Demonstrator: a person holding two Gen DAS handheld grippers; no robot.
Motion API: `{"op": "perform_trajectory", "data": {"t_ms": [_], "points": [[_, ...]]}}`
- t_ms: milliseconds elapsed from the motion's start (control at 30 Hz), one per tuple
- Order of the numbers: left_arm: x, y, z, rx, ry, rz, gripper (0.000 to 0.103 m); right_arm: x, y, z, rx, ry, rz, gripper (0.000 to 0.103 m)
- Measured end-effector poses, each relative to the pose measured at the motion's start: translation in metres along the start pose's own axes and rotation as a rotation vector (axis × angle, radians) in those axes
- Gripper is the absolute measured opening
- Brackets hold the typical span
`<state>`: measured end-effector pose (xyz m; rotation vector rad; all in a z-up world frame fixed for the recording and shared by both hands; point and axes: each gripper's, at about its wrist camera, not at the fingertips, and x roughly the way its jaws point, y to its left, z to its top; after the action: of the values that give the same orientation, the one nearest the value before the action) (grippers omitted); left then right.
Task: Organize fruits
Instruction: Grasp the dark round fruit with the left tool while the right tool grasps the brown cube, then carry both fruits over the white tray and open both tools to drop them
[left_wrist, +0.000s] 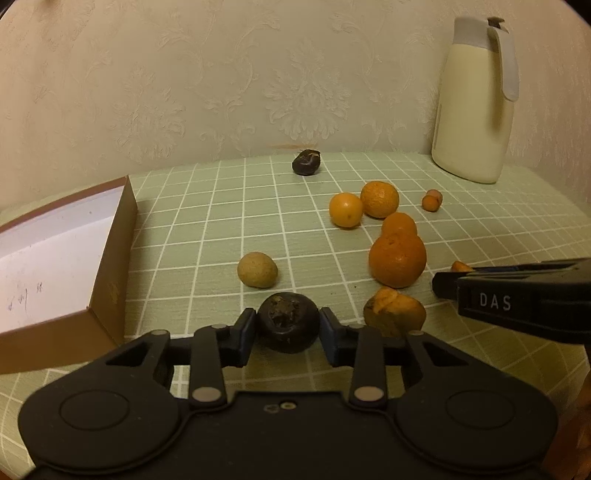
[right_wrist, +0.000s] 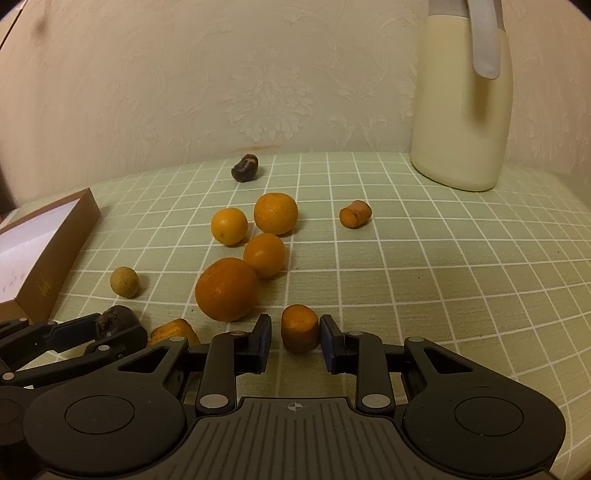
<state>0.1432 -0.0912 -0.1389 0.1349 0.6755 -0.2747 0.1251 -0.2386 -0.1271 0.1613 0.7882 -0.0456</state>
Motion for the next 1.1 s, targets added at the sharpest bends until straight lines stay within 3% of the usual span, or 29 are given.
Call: {"op": "perform_trajectory", "data": {"t_ms": [333,633,1100], "points": [[-0.011,0.004,0.004,-0.013,-0.028,0.001,0.026,-0.009,-0.005,-0.001,0.026,-0.009,0.007,0.023],[-0.035,0.012,0.009,-0.024,-0.056,-0.008,0.026,-0.042,-0.002,0.003,0.041,-0.048,0.038,0.023],[-0.103,0.057,0.012,-0.068,-0.139,0.046,0.026,-0.089,0.066,0.004,-0.075,-0.150,0.206,0.023]]}}
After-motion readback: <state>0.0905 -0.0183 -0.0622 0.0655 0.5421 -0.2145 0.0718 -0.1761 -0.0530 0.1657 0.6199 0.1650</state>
